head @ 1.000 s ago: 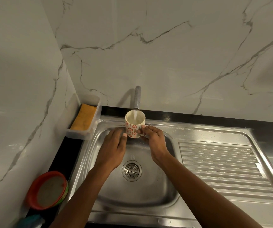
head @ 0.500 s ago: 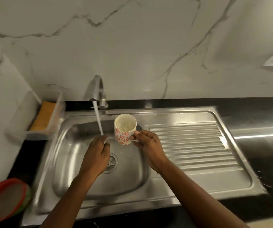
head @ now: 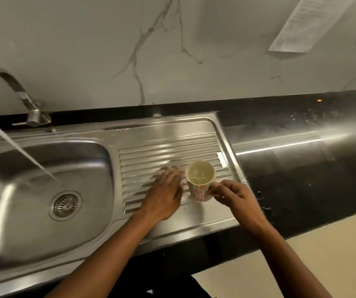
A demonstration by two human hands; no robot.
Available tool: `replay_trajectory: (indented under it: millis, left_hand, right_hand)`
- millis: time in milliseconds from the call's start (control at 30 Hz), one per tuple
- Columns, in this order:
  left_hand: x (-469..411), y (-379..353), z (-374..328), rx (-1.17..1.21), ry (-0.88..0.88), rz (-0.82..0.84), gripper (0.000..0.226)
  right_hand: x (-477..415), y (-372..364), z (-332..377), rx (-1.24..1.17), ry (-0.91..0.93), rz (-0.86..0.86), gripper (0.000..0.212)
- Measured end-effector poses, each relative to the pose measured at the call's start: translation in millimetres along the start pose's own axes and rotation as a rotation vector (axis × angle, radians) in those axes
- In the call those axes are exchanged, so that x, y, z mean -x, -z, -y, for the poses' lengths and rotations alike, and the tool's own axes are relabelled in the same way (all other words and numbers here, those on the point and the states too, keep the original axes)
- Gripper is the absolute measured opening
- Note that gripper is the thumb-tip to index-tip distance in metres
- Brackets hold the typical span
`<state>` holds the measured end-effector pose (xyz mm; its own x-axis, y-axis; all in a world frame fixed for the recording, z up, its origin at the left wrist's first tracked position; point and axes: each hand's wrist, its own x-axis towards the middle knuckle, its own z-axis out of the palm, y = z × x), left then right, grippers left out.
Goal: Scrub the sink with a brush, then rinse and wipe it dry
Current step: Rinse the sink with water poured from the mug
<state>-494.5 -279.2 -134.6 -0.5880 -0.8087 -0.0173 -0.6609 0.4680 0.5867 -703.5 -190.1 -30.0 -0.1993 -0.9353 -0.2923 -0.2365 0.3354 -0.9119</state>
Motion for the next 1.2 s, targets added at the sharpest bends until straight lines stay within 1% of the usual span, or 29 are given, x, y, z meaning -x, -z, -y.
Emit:
replay_trajectory:
  millis: [67,167,267,400,500,667,767,833,900,1000,1100,1200]
  left_hand:
    - [-25,-28,-19,-0.052,-0.051,0.076,0.06]
    - [-52,-57,-44,-0.135,-0.13,0.166,0.059]
    - [-75,-78,-59,-0.207,-0.16,0.221,0.06]
    - [-100,-93,-67,-0.283,-0.164,0.197,0.057]
    - [-113,-96,-70,-0.322,-0.134,0.183,0.062]
    - [-121,-94,-71,-0.337,-0.078,0.14,0.072]
    - [-118,-95,-65,-0.381,0.021,0.11,0.074]
    - [-113,-97,-64,-0.354,0.115,0.068,0.074]
    - [-109,-99,-66,-0.325,0.168,0.042,0.075]
    - [-114,-105,-72,-0.331,0.116,0.07,0.077]
    - [-135,-110,-77,-0.346,0.042,0.105,0.084]
    - [-156,-110,-81,-0.384,0.004,0.108,0.09]
  right_hand:
    - [3,30,-5,0.063,-0.022,-0.006,0.037]
    - [1,64,-7,0.066,-0.085,-0.032,0.038]
    - [-9,88,-8,0.118,-0.142,-0.027,0.029]
    - [-35,103,-9,0.22,-0.195,-0.019,0.027]
    - [-56,107,-6,0.281,-0.21,0.008,0.03]
    - [-72,106,0,0.269,-0.215,0.02,0.03]
    - [-71,109,0,0.244,-0.214,0.048,0.029]
    - [-67,114,-2,0.221,-0.222,0.062,0.03]
    - [-66,120,-2,0.215,-0.235,0.073,0.031]
    - [-71,127,-1,0.242,-0.249,0.082,0.032]
    - [-84,127,5,0.28,-0.252,0.063,0.031]
    - [-102,125,12,0.335,-0.237,0.04,0.029]
